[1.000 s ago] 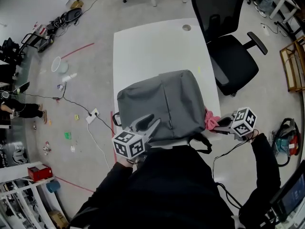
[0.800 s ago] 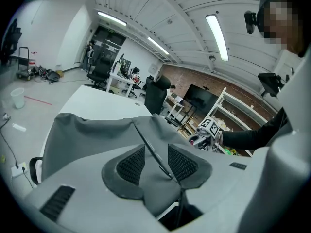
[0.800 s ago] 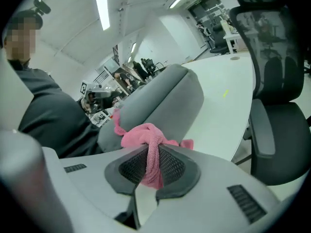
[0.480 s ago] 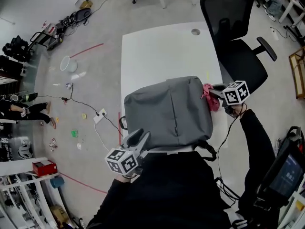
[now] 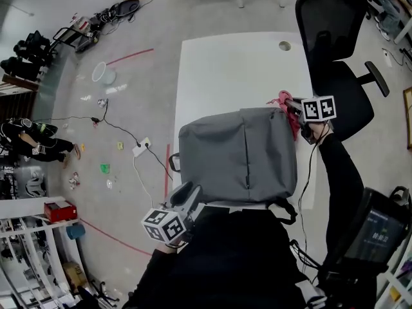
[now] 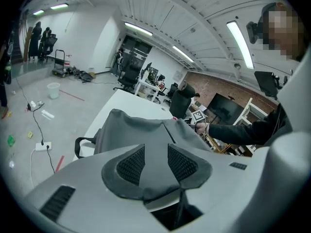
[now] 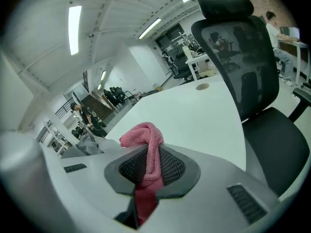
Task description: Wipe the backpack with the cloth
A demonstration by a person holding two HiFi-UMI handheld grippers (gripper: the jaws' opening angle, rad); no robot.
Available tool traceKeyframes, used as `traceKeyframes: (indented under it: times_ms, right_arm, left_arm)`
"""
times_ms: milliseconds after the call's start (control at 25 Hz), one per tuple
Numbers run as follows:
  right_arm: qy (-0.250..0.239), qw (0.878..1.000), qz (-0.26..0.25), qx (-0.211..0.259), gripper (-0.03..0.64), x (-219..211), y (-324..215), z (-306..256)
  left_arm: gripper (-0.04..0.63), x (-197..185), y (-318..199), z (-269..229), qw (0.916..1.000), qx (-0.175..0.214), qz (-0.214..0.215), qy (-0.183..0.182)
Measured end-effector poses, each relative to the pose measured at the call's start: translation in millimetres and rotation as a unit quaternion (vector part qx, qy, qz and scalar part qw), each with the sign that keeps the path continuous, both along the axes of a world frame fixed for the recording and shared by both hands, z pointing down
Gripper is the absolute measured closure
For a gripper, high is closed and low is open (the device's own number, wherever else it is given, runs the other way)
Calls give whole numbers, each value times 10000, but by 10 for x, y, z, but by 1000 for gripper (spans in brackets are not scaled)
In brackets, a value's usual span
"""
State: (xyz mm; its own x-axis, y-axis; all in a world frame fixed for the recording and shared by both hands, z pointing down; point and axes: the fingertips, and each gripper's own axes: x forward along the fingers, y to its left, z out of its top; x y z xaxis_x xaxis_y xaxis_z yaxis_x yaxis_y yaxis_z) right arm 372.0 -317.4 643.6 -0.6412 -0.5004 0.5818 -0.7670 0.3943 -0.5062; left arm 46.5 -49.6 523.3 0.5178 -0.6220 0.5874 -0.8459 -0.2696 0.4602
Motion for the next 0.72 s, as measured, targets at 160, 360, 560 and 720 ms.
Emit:
traceKeyframes:
  times_ms: [160, 360, 560, 720]
  right_arm:
    - [-9, 9988, 44, -495, 560, 32, 278, 213]
    - [-236, 9957, 29, -897, 560, 242, 883, 311]
    - [-334, 9902, -285, -1326, 561, 356, 1781, 314]
    - [-446, 9859, -332, -1580, 561, 323, 2458, 319]
  left_arm:
    - [436, 58, -45, 26, 9999, 4, 141, 70]
    - [436, 334, -138, 69, 9985, 43, 497, 216]
    - [436, 741, -203, 33, 9941, 101, 997, 410]
    - [436, 1023, -219, 64, 9883, 87, 1427, 527]
